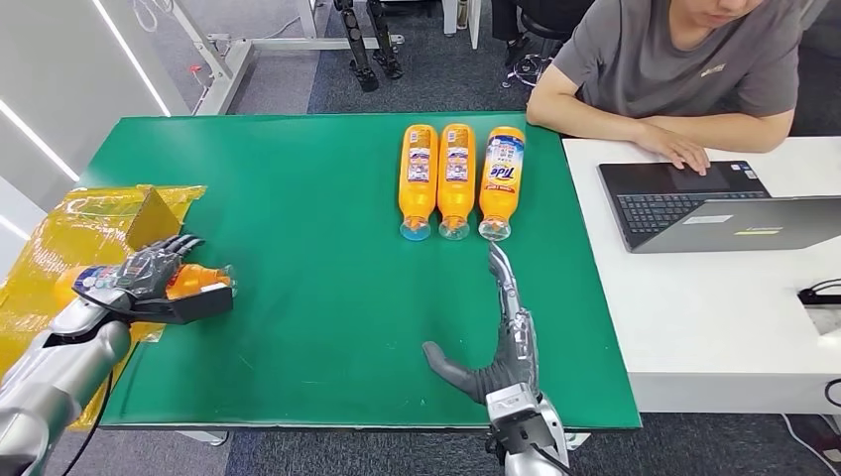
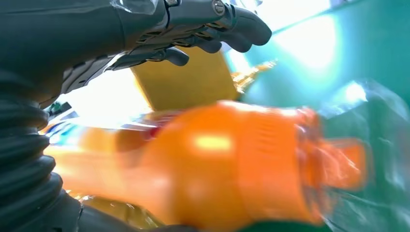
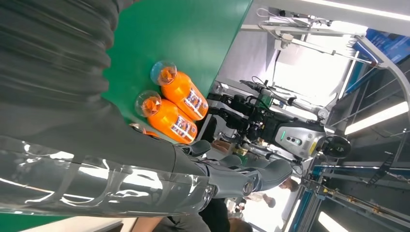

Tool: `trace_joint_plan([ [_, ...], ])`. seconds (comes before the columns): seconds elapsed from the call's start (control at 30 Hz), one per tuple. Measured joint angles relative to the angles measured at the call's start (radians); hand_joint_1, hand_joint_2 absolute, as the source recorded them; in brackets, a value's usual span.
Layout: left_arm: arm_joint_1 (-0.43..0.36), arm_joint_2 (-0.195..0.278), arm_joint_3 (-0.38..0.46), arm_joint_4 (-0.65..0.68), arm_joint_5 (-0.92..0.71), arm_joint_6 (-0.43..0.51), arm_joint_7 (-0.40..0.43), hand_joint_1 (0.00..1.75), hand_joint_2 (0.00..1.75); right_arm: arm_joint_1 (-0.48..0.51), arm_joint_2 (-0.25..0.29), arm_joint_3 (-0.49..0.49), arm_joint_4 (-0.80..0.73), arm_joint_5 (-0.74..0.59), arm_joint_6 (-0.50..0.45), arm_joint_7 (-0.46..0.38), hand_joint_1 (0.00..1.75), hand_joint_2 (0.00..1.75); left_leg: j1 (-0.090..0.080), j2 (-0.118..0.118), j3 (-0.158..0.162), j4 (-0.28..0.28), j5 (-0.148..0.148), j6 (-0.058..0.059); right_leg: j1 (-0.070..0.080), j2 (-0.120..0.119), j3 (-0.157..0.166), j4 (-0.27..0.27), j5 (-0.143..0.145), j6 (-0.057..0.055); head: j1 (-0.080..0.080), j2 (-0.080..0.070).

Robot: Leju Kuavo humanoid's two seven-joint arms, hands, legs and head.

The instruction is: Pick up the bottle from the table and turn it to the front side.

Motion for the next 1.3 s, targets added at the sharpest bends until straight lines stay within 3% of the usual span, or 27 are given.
trace_joint_plan([
  [0.27,0.040,0.108,0.109,-0.121,0.011,0.010,0.007,0.00,1.75,0.030,0.000,-0.009,-0.006,0.002,0.003,-0.004,0.00,1.75,0.000,0.000,0.000,0.000,0.000,0.000,0.000,0.000,0.000,0.000,0.000,0.000,0.000,0.000],
  [0.6,0.075,0.172,0.237,-0.317,0.127,0.019,-0.042,0.00,1.75,0.034,0.025,-0.027,-0.004,-0.001,0.023,-0.008,0.00,1.75,0.000,0.000,0.000,0.000,0.000,0.000,0.000,0.000,0.000,0.000,0.000,0.000,0.000,0.000],
  [0.8,0.136,0.133,0.329,-0.506,0.360,-0.017,-0.169,0.00,1.75,0.020,0.040,-0.028,0.017,-0.011,0.036,-0.009,0.00,1.75,0.000,0.000,0.000,0.000,0.000,0.000,0.000,0.000,0.000,0.000,0.000,0.000,0.000,0.000],
  [1.0,0.181,0.085,0.344,-0.649,0.584,-0.089,-0.225,0.00,1.75,0.001,0.045,-0.027,0.047,-0.033,0.040,-0.021,0.00,1.75,0.000,-0.001,0.000,0.000,0.000,0.000,0.000,-0.001,0.000,0.000,0.000,0.000,0.000,0.000],
  [1.23,0.196,-0.019,0.334,-0.780,0.843,-0.066,-0.236,0.00,1.75,-0.027,0.052,-0.023,0.077,-0.053,0.035,-0.032,0.00,1.75,0.000,-0.001,0.000,0.001,0.000,0.000,0.000,-0.001,0.000,-0.001,0.000,0.000,0.000,0.000],
  [1.3,0.209,-0.070,0.334,-0.823,0.924,-0.047,-0.237,0.00,1.75,-0.030,0.052,-0.020,0.080,-0.059,0.025,-0.033,0.00,1.75,-0.001,-0.002,0.000,0.001,0.000,0.000,0.000,-0.003,0.001,-0.001,0.000,0.000,0.000,0.000],
])
